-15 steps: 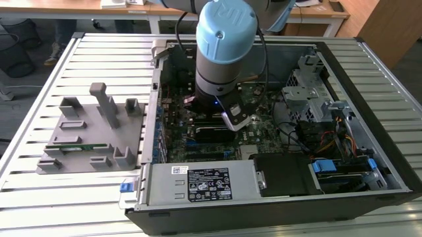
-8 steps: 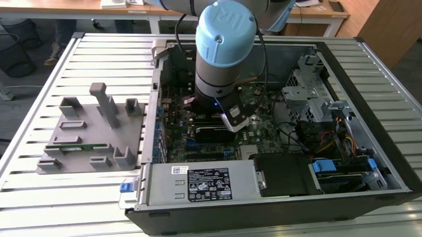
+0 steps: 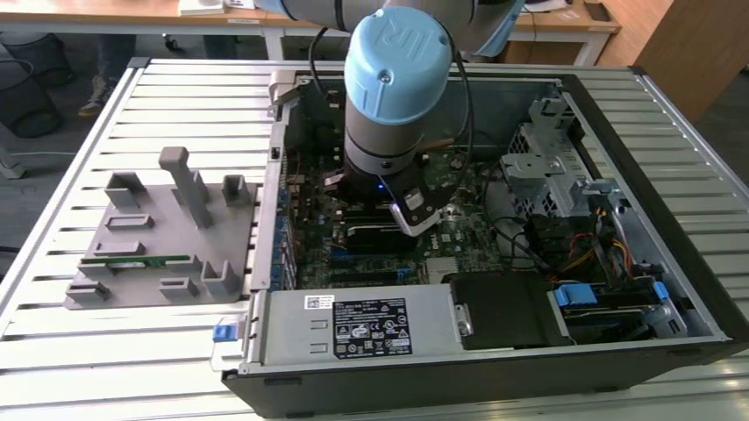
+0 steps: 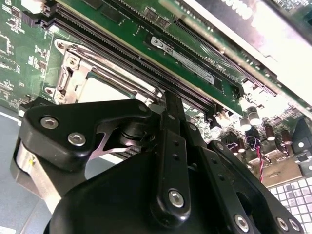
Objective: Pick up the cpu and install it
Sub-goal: 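Install the second cpu locking lever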
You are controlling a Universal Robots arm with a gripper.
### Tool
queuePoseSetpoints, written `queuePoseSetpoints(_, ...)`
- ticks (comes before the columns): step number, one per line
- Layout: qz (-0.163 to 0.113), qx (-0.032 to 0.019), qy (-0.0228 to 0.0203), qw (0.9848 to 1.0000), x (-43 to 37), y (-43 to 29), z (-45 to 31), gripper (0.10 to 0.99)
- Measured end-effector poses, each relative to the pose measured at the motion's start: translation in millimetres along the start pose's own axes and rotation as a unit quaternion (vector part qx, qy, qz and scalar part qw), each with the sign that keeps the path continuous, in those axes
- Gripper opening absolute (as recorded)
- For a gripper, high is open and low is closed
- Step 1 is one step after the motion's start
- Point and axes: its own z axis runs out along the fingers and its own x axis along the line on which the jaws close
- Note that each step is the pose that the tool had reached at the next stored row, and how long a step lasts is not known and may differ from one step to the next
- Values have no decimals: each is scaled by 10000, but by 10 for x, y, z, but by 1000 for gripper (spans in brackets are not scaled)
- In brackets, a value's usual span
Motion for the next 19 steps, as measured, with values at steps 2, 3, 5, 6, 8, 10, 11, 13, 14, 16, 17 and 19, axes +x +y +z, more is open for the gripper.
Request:
queuePoseSetpoints(2,-1,-6,1,10000,1,-2,6,114)
queuePoseSetpoints(3,-1,-9,1,10000,2,-2,9,114)
queuePoseSetpoints(5,0,-18,1,10000,3,-3,15,114)
queuePoseSetpoints(6,-1,-25,0,10000,3,-2,18,114)
queuePoseSetpoints(8,0,-34,-1,10000,4,0,24,114)
queuePoseSetpoints(10,-1,-42,-1,10000,6,3,28,114)
queuePoseSetpoints(11,-1,-45,-1,10000,7,4,30,114)
queuePoseSetpoints(13,-1,-53,-2,10000,10,9,36,114)
queuePoseSetpoints(14,-1,-55,-2,10000,12,13,37,114)
queuePoseSetpoints(16,-1,-56,-2,10000,16,21,42,114)
queuePoseSetpoints(17,-1,-57,-2,10000,18,25,44,114)
queuePoseSetpoints(19,-1,-58,-2,10000,21,34,50,114)
